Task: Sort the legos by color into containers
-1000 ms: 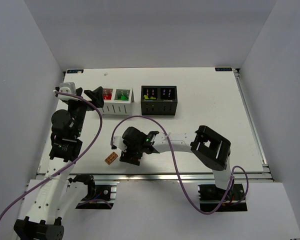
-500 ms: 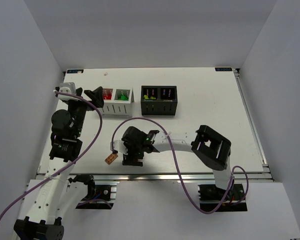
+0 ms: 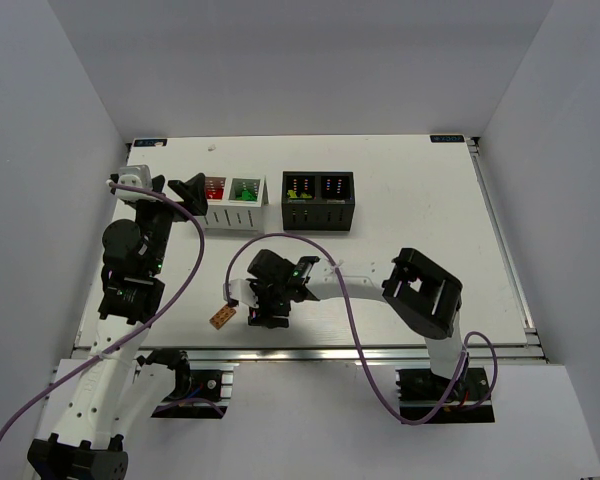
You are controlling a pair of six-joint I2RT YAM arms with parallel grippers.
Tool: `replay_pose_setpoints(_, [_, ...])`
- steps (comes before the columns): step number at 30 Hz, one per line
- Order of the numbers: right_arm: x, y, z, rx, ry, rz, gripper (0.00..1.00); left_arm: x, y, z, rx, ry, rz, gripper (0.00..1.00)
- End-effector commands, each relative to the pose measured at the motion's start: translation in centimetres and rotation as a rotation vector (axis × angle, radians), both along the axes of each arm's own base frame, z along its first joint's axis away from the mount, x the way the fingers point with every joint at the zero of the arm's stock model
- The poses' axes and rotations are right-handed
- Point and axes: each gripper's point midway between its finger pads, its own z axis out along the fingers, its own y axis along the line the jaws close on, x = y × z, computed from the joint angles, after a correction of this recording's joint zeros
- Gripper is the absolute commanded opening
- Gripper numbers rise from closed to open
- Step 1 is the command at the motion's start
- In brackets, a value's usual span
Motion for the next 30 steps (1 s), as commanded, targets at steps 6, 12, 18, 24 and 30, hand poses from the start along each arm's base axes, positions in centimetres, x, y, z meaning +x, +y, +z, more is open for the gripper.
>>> replay_pose_setpoints(6, [0.2,-1.6,-1.7,-0.075,0.012,-0.009,0.41,-0.4,0.2,0.5,0.002,-0.018,0.009,0.98])
replay_pose_setpoints(12, [3.7,-1.8,3.8,0.041,-0.056,-0.086,0.36,-0.5,0.3,0.5,0.001,-0.021,0.010,0.98])
replay_pose_setpoints(18, [10.6,-5.6,10.6,0.166,-0.154,-0.254,0.34,-0.4,0.1,0.6,-0.002,-0.022,0.000,0.98])
replay_pose_setpoints(24, [17.1,-10.3,16.5,0.284,-0.245,-0.443,0.34,-0.4,-0.1,0.6,-0.003,-0.020,-0.008,0.98])
replay_pose_setpoints(30, [23.0,-14.3,18.3,0.320,-0.306,-0.662,0.34,-0.4,-0.1,0.6,-0.003,-0.020,-0.009,0.98])
